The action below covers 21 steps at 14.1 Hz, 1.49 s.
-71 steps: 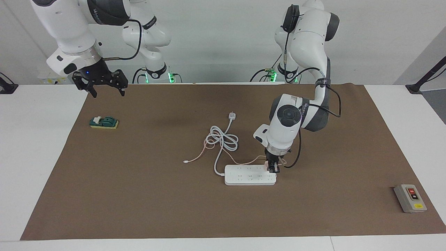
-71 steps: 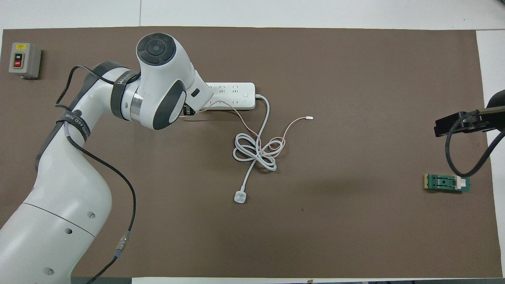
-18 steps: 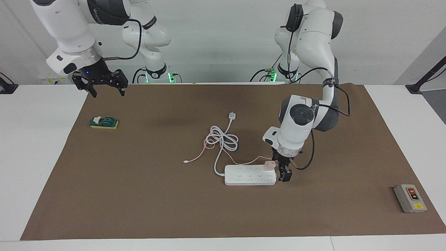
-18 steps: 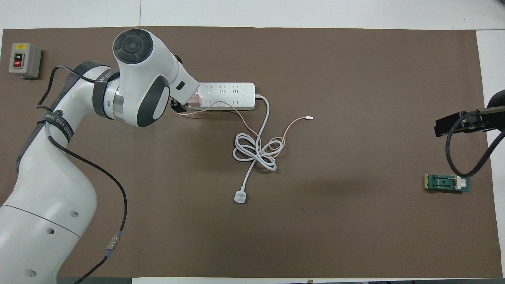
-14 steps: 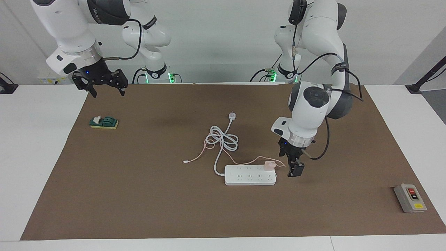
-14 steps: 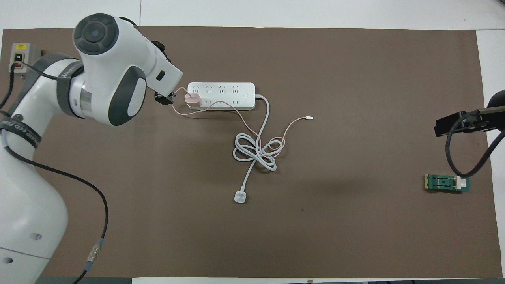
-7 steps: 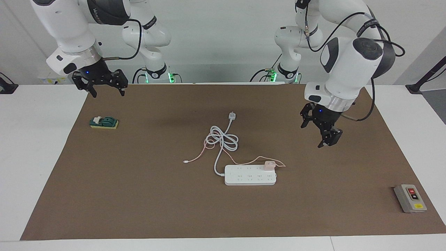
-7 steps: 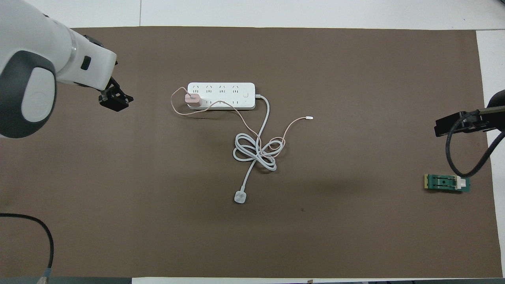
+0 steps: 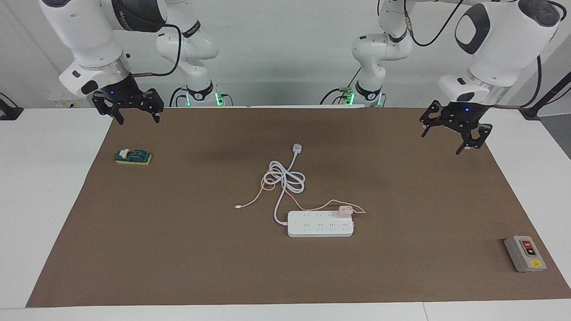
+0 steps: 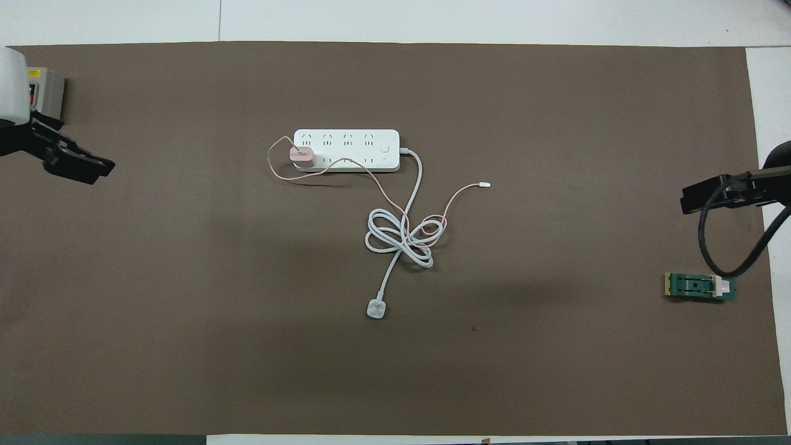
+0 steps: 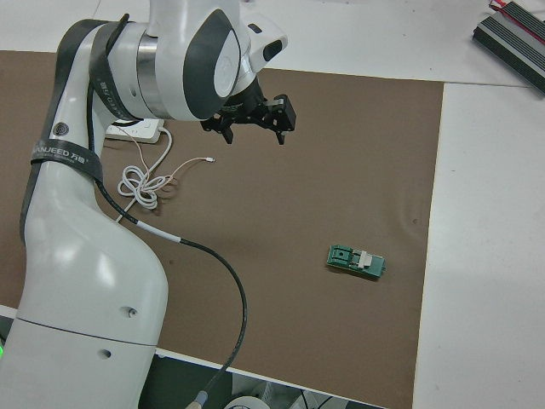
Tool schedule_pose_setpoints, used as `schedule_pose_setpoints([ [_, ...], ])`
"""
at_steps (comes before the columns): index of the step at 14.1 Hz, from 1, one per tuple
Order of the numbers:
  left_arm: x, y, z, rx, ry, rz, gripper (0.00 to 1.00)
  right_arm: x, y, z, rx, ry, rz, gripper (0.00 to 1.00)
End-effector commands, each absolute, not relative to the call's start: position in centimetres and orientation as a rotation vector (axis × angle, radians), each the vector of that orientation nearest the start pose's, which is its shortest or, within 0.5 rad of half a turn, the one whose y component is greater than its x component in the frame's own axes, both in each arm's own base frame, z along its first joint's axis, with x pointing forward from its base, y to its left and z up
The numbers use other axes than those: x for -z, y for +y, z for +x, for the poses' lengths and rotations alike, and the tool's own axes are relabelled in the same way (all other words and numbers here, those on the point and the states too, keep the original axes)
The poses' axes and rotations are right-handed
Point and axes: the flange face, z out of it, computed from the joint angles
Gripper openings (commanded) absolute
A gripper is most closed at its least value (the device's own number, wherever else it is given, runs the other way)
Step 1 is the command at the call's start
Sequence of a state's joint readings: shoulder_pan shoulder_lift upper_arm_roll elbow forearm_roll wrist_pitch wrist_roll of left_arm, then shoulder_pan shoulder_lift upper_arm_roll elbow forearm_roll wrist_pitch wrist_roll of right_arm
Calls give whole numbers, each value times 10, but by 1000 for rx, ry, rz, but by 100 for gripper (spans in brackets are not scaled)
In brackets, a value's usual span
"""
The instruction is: Plug charger into power strip
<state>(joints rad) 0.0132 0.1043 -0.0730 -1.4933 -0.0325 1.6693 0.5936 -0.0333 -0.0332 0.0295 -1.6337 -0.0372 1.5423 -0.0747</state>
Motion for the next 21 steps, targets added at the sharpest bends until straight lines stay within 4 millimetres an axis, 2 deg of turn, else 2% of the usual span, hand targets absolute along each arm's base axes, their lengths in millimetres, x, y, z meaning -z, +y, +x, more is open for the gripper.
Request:
schedule_pose_setpoints([
  [1,-613,-20,587,125,580,-3112,100,-615,-6,536,-74,-151,-3175,100],
  [3,-617,-20,590,165,213,-3163,100,-615,-6,536,-74,-156,-3175,100],
  [4,-615,-20,589,143,147,-3170,100,-615,-6,536,-74,-156,-3175,100],
  [11,-611,-32,579,42,163,-3173,100,-615,-6,536,-76,-153,-3175,100],
  [13,-618,-40,564,-34,167,-3153,100,-615,-6,536,-76,-153,-3175,100],
  [16,-637,-36,547,-31,103,-3131,100,-615,-6,536,-76,-153,-3175,100],
  [20,-632,-40,533,-66,109,-3124,100,-615,-6,536,-76,-153,-3175,100],
  [21,-637,-39,529,-62,107,-3122,100,-615,-6,536,-76,-153,-3175,100],
])
